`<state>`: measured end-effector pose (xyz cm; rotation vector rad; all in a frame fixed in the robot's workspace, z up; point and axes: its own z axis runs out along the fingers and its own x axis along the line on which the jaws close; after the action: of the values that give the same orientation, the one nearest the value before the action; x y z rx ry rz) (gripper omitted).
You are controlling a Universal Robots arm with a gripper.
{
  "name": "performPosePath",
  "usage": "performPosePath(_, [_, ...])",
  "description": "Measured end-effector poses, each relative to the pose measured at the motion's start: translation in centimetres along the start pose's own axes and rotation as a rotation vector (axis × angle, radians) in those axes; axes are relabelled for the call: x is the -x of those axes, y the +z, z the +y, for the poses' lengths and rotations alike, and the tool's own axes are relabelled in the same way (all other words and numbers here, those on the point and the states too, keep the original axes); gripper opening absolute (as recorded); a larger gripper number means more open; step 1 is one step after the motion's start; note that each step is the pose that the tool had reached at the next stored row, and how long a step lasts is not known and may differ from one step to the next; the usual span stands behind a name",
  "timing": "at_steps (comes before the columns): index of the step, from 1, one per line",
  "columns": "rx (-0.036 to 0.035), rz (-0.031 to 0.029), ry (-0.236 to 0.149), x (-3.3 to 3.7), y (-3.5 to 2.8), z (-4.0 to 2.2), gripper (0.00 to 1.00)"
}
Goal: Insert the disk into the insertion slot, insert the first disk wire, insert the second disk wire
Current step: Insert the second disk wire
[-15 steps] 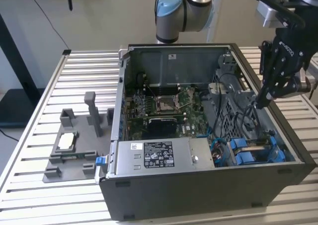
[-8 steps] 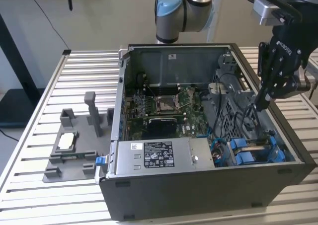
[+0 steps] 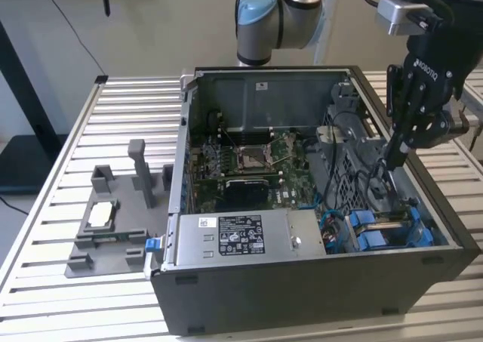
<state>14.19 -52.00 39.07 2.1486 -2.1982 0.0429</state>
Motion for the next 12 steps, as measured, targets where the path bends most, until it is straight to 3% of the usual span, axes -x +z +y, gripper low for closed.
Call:
performPosePath(4, [-0.0001, 0.0, -0.002, 0.1, 0.0, 0.72, 0.16])
performPosePath(9, [-0.0018, 0.0, -0.003, 0.05, 0.04, 2.07, 0.16])
performPosePath(12, [-0.0038, 0.0002, -0.003, -0.16, 0.1, 2.44, 0.16])
